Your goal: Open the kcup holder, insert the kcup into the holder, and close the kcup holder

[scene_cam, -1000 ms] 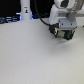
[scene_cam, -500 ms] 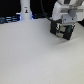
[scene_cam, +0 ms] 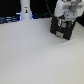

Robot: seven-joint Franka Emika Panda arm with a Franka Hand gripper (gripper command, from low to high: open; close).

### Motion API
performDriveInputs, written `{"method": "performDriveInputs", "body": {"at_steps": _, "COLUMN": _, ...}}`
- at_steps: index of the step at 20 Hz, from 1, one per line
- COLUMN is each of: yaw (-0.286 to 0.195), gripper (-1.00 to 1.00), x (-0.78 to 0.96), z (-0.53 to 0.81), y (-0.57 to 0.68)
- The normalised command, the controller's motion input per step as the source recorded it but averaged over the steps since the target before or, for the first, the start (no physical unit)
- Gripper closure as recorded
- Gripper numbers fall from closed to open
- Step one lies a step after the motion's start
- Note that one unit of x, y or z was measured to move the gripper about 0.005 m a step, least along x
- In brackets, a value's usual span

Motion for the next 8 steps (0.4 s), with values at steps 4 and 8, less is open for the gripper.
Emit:
{"method": "performDriveInputs", "body": {"at_steps": 4, "yaw": 0.004, "gripper": -1.00, "x": 0.06, "z": 0.76, "y": 0.11}}
{"method": "performDriveInputs", "body": {"at_steps": 8, "yaw": -0.013, "gripper": -1.00, "x": 0.07, "z": 0.13, "y": 0.02}}
